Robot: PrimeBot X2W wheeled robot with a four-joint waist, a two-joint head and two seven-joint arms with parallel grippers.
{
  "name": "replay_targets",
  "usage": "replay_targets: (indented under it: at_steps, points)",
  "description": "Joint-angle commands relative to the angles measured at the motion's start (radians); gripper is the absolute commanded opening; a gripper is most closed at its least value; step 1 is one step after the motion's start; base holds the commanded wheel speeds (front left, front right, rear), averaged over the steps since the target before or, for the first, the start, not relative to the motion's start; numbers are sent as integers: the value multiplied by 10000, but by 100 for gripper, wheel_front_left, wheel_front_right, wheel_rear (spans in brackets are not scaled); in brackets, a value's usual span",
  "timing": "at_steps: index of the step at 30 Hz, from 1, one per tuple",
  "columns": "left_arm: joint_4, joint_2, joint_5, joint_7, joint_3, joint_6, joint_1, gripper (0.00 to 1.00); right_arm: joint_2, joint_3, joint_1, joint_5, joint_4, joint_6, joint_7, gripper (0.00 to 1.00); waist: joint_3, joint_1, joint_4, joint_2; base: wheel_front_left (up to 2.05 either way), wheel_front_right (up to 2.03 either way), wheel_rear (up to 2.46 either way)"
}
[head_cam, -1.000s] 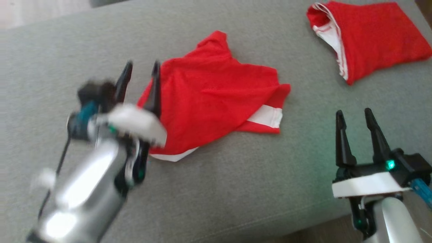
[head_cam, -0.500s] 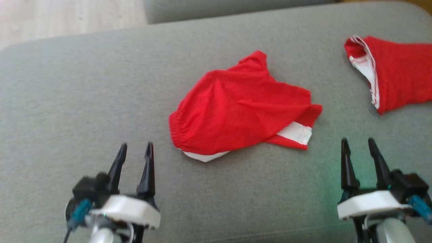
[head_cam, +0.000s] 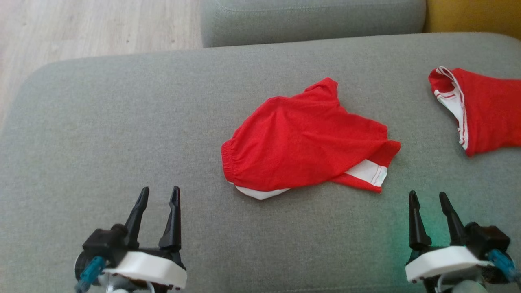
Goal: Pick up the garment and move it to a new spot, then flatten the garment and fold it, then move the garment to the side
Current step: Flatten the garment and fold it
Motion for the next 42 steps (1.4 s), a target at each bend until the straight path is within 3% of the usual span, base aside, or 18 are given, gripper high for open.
replay_targets:
  at_steps: [1, 9, 15, 23, 26, 29, 32, 34, 35, 42]
  points:
    - [-253, -61, 101, -122, 435, -91, -266, 100, -75, 235, -453, 131, -225, -7, 20, 100, 74, 1, -20, -1, 0, 0, 0]
    - [866, -222, 382, -105, 306, -783, -1095, 100, -75, 639, -1761, 322, -21, -7, 1902, 100, 780, 1, -68, -1, 0, 0, 0]
    - [1863, 11, 279, 1149, -108, -1102, -2186, 100, -75, 758, -2499, -167, 135, -7, 4138, 100, 1287, 1, 13, -1, 0, 0, 0]
    - [2765, 339, -74, 2102, -880, -1419, -3418, 100, -75, 522, -2931, -153, 103, -7, 4755, 100, 1905, 1, 131, -1, 0, 0, 0]
    - [3028, 427, -357, 2155, -1132, -1460, -3695, 100, -75, 690, -3011, -3, 163, -7, 4802, 82, 2037, 1, 93, -1, 0, 0, 0]
    - [3236, 536, -589, 2153, -1328, -1475, -3843, 100, -75, 726, -3017, 62, 185, -7, 4843, 54, 2098, 1, 43, -1, 0, 0, 0]
    - [3382, 633, -807, 2110, -1509, -1482, -3912, 100, -75, 681, -2969, 87, 143, -7, 4964, 32, 2114, 1, -12, -1, 0, 0, 0]
    - [3425, 694, -952, 2045, -1605, -1485, -3952, 100, -75, 608, -2930, 80, 48, -7, 5033, 27, 2132, 1, -34, -1, 0, 0, 0]
    - [3460, 756, -1087, 1991, -1693, -1486, -4000, 100, -75, 569, -2898, 112, -43, -7, 5111, 0, 2153, 1, -54, -1, 0, 0, 0]
    - [3503, 951, -1470, 1865, -2079, -1488, -4166, 100, -75, 214, -2874, 55, -514, -7, 5278, 0, 2157, 1, -105, -1, 0, 0, 0]
